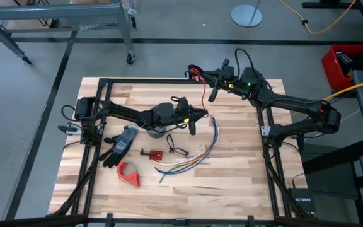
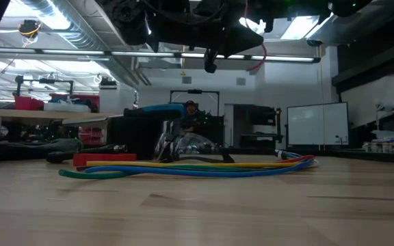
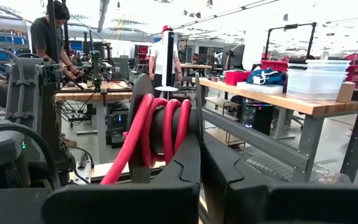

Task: Coil cords
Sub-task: Coil the red wire on the spool

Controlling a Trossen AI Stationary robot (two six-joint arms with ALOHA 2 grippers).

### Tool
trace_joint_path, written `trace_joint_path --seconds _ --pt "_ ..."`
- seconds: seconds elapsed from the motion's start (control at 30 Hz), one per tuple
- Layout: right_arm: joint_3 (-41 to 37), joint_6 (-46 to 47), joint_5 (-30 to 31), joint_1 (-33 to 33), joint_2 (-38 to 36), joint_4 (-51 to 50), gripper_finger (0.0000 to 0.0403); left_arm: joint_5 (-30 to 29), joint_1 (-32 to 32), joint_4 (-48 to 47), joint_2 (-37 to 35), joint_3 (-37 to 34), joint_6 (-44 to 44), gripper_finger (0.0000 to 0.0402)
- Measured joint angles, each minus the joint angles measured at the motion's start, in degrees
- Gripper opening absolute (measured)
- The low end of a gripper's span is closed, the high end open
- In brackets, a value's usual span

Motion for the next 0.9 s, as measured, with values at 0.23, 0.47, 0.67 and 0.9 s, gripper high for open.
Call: trace_joint_path --seconds 0.23,0.47,0.67,0.9 --pt "0.0 0.0 0.0 0.0 0.0 -0.8 0.0001 -0.4 0.2 -2.8 0.0 0.0 1.1 0.0003" --pt "0.0 -1.1 0.0 -0.1 -2.6 -7.1 0.0001 -0.7 1.4 -11.6 0.0 0.0 -2.5 0.0002" --pt "0.0 -2.9 0.0 -0.1 -7.1 -16.1 0.0001 -0.6 3.2 -16.6 0.0 0.0 -2.2 0.0001" --pt "0.0 -4.7 2.1 0.0 -11.6 -25.1 0.0001 -0.4 5.0 -20.6 0.0 0.0 -2.4 0.0001"
